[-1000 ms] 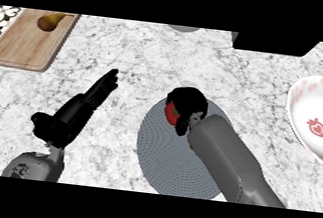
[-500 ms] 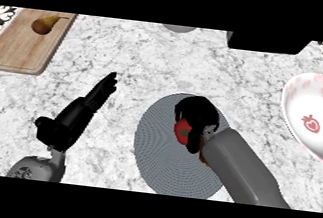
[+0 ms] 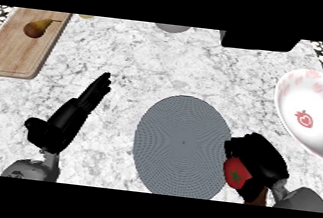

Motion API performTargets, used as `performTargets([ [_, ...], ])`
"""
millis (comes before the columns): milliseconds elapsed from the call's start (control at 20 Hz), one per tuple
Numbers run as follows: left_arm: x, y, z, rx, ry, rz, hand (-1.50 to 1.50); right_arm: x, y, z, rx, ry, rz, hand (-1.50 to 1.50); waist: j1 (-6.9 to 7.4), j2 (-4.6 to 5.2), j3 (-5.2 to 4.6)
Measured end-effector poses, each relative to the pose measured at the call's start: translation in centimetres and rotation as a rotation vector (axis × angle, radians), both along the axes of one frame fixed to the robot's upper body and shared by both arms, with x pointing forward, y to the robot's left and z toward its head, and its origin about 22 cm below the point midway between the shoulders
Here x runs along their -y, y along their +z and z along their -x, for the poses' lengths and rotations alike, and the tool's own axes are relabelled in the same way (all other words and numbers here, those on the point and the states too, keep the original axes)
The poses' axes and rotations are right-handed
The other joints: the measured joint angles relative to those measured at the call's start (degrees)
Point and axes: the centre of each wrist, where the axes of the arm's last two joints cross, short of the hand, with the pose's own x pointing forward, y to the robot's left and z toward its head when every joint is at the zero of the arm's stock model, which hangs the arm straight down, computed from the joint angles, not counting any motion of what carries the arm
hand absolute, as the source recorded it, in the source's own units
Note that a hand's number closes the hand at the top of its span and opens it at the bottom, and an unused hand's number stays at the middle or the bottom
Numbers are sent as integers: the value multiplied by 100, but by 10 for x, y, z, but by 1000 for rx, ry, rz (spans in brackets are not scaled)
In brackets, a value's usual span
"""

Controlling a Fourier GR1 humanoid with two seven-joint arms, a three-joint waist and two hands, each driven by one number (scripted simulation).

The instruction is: Pick the tomato from the placemat and place it in the bowl

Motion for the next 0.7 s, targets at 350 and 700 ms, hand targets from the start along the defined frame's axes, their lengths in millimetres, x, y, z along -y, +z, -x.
performTargets([
  [350, 1, 3, 3, 1, -4, -5, 0, 34, 62, 26, 287, -105, -142, 150, 6, 10, 1],
  [700, 3, 6, -2, 10, -16, 3, 0, 52, 116, 39, 444, -228, -457, 150, 82, 40, 1],
])
